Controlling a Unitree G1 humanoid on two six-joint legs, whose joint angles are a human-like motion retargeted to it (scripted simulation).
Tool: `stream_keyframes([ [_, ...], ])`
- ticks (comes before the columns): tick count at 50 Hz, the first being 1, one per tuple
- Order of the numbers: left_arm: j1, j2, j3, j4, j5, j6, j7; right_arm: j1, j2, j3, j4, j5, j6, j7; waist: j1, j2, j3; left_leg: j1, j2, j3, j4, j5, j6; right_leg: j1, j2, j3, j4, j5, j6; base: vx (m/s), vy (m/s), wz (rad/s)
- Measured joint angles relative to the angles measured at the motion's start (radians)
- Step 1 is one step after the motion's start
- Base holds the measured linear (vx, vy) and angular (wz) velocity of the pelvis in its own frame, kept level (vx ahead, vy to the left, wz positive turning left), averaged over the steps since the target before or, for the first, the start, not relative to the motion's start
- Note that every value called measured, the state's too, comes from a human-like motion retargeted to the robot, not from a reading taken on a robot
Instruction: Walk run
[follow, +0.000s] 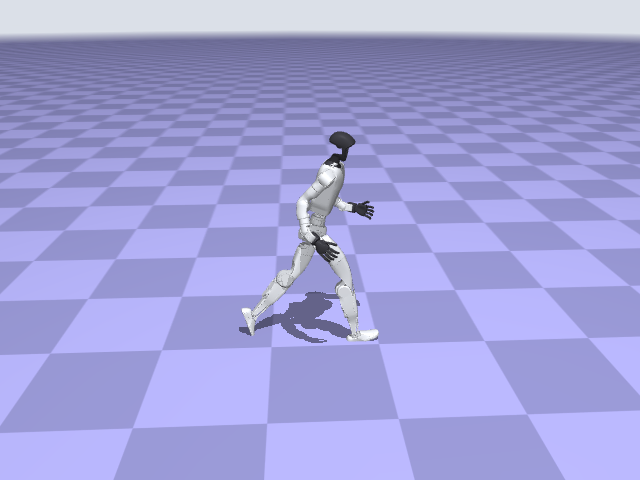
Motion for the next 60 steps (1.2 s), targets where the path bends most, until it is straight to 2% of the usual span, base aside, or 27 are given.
stream_keyframes([
  [2,0.082,-0.022,0.020,0.037,0.017,-0.025,0.027,-0.148,-0.059,0.031,-0.019,-0.001,0.023,0.013,0.006,-0.071,-0.002,-0.011,-0.090,0.040,0.181,-0.058,0.015,0.046,-0.050,-0.020,0.068,0.080,-0.069,2.02,-0.48,-0.28],
  [3,0.131,-0.047,0.035,0.058,0.030,-0.040,0.035,-0.217,-0.081,0.052,-0.028,0.011,0.038,0.038,0.039,-0.085,-0.002,-0.061,-0.124,0.072,0.331,-0.098,0.017,0.073,-0.057,-0.030,0.143,0.021,-0.107,2.15,-0.51,-1.11],
  [5,0.236,-0.136,0.082,0.145,0.097,-0.076,0.041,-0.339,-0.115,0.104,-0.034,0.060,0.077,0.090,0.110,-0.042,0.009,-0.204,-0.139,0.141,0.675,-0.209,0.046,0.107,0.160,0.260,0.365,-0.185,-0.172,2.17,-0.41,-0.84],
  [7,0.223,-0.245,0.121,0.290,0.205,-0.085,0.085,-0.506,-0.134,0.034,-0.024,0.133,0.103,0.148,0.203,0.006,0.008,-0.475,0.000,0.174,1.017,-0.402,0.079,0.158,0.101,0.081,0.372,-0.237,-0.227,1.74,-0.08,0.20],
  [10,0.264,-0.389,0.220,0.355,0.146,-0.027,0.036,-0.629,-0.125,0.104,-0.099,0.144,0.090,0.143,0.349,-0.079,-0.024,-0.718,0.108,0.365,1.065,-0.581,0.124,0.291,0.168,0.198,0.344,-0.310,-0.268,1.91,-0.04,-0.38],
  [12,0.287,-0.376,0.250,0.359,-0.036,-0.018,-0.034,-0.641,-0.130,0.153,-0.183,0.128,0.091,0.123,0.426,-0.083,-0.040,-0.920,0.174,0.351,0.994,-0.668,0.134,0.429,0.191,0.109,0.195,-0.174,-0.272,2.26,0.03,0.75],
  [15,0.306,-0.341,0.274,0.339,-0.131,-0.070,-0.027,-0.588,-0.123,0.181,-0.272,0.086,0.111,0.139,0.600,-0.186,-0.051,-1.076,0.232,0.414,0.676,-0.705,0.127,0.632,0.156,0.057,-0.001,0.353,-0.222,2.27,-0.01,0.17],
  [17,0.294,-0.313,0.255,0.304,-0.147,-0.109,0.028,-0.508,-0.107,0.187,-0.317,0.026,0.151,0.125,0.643,-0.245,-0.014,-1.057,0.143,0.340,0.364,-0.705,0.132,0.723,0.102,0.011,0.005,0.636,-0.236,1.69,-0.14,0.87],
  [20,0.205,-0.307,0.245,0.241,-0.136,-0.130,0.104,-0.412,-0.050,0.209,-0.308,-0.049,0.163,0.065,0.609,-0.282,0.089,-0.912,0.050,0.296,0.075,-0.742,0.109,0.732,0.091,0.031,0.388,0.636,-0.346,2.45,-0.15,1.72],
  [22,0.126,-0.285,0.214,0.172,-0.132,-0.119,0.126,-0.374,0.002,0.236,-0.224,-0.071,0.152,0.028,0.535,-0.248,0.129,-0.817,0.085,0.293,0.043,-0.710,0.094,0.706,0.281,0.063,0.535,0.636,-0.354,2.43,-0.37,2.17],
  [23,0.090,-0.269,0.196,0.119,-0.132,-0.114,0.128,-0.354,0.026,0.253,-0.175,-0.082,0.135,0.032,0.501,-0.218,0.130,-0.795,0.102,0.248,0.070,-0.673,0.172,0.675,0.346,0.004,0.590,0.636,-0.353,2.13,-0.50,1.96],
  [25,0.026,-0.230,0.165,-0.005,-0.129,-0.121,0.124,-0.282,0.061,0.279,-0.066,-0.125,0.094,0.075,0.405,-0.181,0.139,-0.780,0.132,0.164,0.282,-0.847,0.236,0.564,0.377,-0.192,0.820,0.515,-0.418,2.26,-0.55,1.86],
  [27,-0.082,-0.194,0.095,-0.090,-0.147,-0.159,0.176,-0.106,0.039,0.296,0.034,-0.160,0.071,0.093,0.358,-0.182,0.119,-0.755,0.112,0.057,0.422,-0.966,0.193,0.378,0.352,-0.256,1.075,0.326,-0.472,2.46,-0.60,1.59],
  [30,-0.329,-0.181,0.057,-0.169,-0.302,-0.153,0.142,0.125,0.012,0.218,0.185,-0.136,0.054,0.156,0.285,-0.212,-0.008,-0.632,0.055,0.088,0.387,-1.065,0.181,0.037,0.170,-0.302,1.216,0.115,-0.483,2.32,-0.79,1.95],
  [33,-0.371,-0.124,-0.023,-0.269,-0.407,-0.131,0.124,0.299,-0.014,0.170,0.222,-0.047,0.061,0.236,0.200,-0.215,-0.061,-0.424,0.032,0.031,0.224,-0.934,0.106,-0.169,0.137,-0.205,1.001,0.089,-0.395,2.48,-1.22,1.28],
  [35,-0.326,-0.068,-0.011,-0.306,-0.427,-0.095,0.090,0.365,-0.023,0.084,0.205,-0.003,0.030,0.270,0.122,-0.156,-0.097,-0.257,0.077,-0.007,0.043,-0.616,-0.016,-0.224,0.045,-0.248,0.789,0.083,-0.370,2.22,-0.95,0.73],
  [37,-0.217,-0.028,0.048,-0.304,-0.370,-0.021,0.034,0.382,-0.051,0.030,0.171,0.026,-0.021,0.236,0.058,-0.086,-0.114,-0.150,0.121,-0.053,-0.051,-0.157,-0.160,-0.212,-0.014,-0.313,0.537,0.098,-0.323,2.17,-0.78,0.41],
  [39,-0.095,-0.023,0.100,-0.269,-0.244,0.076,-0.024,0.360,-0.063,-0.002,0.115,0.011,-0.051,0.145,-0.028,-0.057,-0.090,-0.100,0.164,0.053,0.071,0.000,-0.239,-0.189,0.010,-0.154,0.313,0.106,-0.187,2.84,-1.23,0.67],
  [40,-0.041,-0.023,0.124,-0.238,-0.175,0.117,-0.051,0.329,-0.055,-0.009,0.082,-0.014,-0.051,0.091,-0.055,-0.060,-0.077,-0.088,0.170,0.082,0.184,0.000,-0.239,-0.169,0.045,-0.029,0.221,0.089,-0.133,2.45,-1.21,-0.03],
  [41,0.005,-0.023,0.145,-0.188,-0.129,0.135,-0.058,0.277,-0.026,-0.010,0.049,-0.050,-0.041,0.050,-0.058,-0.070,-0.067,-0.059,0.143,0.008,0.241,0.000,-0.239,-0.108,0.036,-0.054,0.152,0.068,-0.159,2.28,-1.24,-0.62],
  [43,0.069,-0.039,0.168,-0.061,-0.066,0.134,-0.050,0.145,0.034,-0.002,-0.024,-0.106,-0.009,-0.014,-0.032,-0.101,-0.039,-0.037,0.067,-0.038,0.402,0.000,-0.239,-0.002,0.004,-0.125,0.108,0.121,-0.338,2.24,-1.12,-1.47],
  [45,0.110,-0.087,0.186,0.100,-0.018,0.107,-0.063,-0.019,0.075,0.030,-0.097,-0.113,0.020,-0.045,0.024,-0.153,-0.046,-0.071,-0.003,0.107,0.556,0.000,-0.137,0.032,-0.052,-0.219,0.281,0.077,-0.500,2.25,-0.70,-2.07],
  [47,0.199,-0.110,0.253,0.326,0.102,0.075,-0.161,-0.153,0.104,0.107,-0.142,-0.046,0.048,-0.026,0.105,-0.163,-0.056,-0.183,-0.036,0.188,0.792,-0.098,-0.057,0.071,0.121,0.089,0.457,-0.127,-0.500,2.32,-0.79,-2.42],
  [50,0.275,-0.051,0.267,0.514,0.207,0.149,-0.312,-0.430,0.097,0.134,-0.140,0.190,0.103,0.160,0.279,-0.193,-0.115,-0.544,0.024,0.292,1.057,-0.346,0.106,0.207,0.145,0.136,0.465,-0.217,-0.500,2.72,-0.43,-2.15],
  [53,0.377,0.018,0.280,0.402,0.185,0.121,-0.289,-0.512,0.023,0.294,-0.291,0.219,0.128,0.195,0.427,-0.193,-0.120,-0.768,0.127,0.340,0.873,-0.493,0.187,0.449,0.262,0.137,0.257,-0.023,-0.500,2.98,-0.51,-1.71],
  [57,0.430,-0.006,0.332,0.282,0.059,0.038,-0.203,-0.486,-0.077,0.315,-0.433,0.082,0.178,0.230,0.611,-0.311,-0.082,-0.847,0.103,0.388,0.289,-0.560,0.136,0.763,0.217,0.043,0.073,0.636,-0.432,2.37,-0.70,-1.54],
  [60,0.385,-0.028,0.300,0.193,-0.091,0.038,-0.167,-0.410,-0.065,0.283,-0.467,0.011,0.182,0.178,0.689,-0.378,0.011,-0.782,0.003,0.361,-0.093,-0.684,0.021,0.829,0.074,-0.058,0.446,0.636,-0.332,2.83,-0.33,-0.50],
])
